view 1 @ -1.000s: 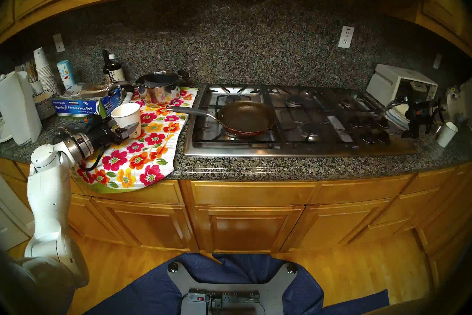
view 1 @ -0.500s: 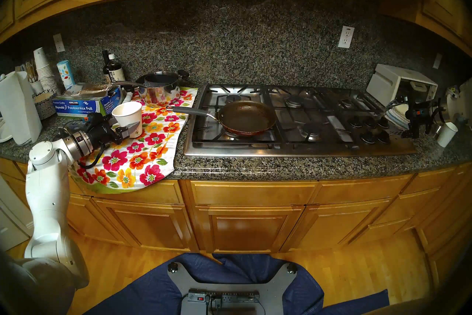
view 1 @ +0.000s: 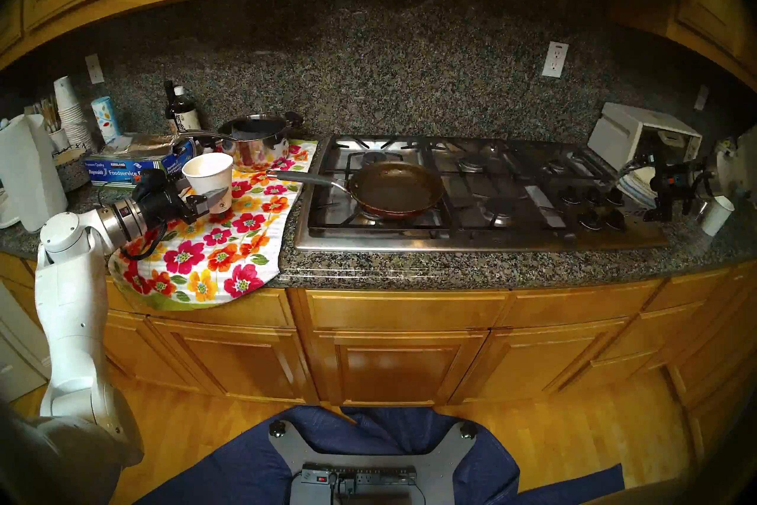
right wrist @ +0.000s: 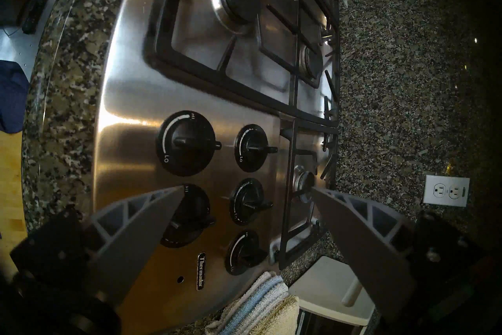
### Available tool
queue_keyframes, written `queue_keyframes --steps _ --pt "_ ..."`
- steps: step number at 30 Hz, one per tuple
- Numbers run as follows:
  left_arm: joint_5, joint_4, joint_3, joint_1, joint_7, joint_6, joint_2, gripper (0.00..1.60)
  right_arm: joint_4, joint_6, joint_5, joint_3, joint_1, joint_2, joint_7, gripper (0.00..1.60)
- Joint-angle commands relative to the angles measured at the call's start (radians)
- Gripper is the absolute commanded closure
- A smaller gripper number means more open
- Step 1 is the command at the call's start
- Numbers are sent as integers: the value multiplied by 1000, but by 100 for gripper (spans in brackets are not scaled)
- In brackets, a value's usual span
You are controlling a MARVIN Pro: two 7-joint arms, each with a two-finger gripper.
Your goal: Pick up the water cup, pour water into the pot, turn on the stove
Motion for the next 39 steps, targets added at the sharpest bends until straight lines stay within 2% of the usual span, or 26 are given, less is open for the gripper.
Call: queue_keyframes --steps 1,11,17,24,39 --pt "-11 -120 0 -6 0 37 -15 41 19 2 5 2 24 -7 -9 0" --pt "-3 -231 26 17 -17 113 -53 40 19 2 5 2 24 -7 -9 0" --pt "16 -316 42 40 2 164 -85 40 19 2 5 2 24 -7 -9 0" --pt "30 -379 77 46 14 210 -108 42 19 2 5 2 24 -7 -9 0" --pt "55 -504 150 66 40 297 -148 37 19 2 4 2 24 -7 -9 0"
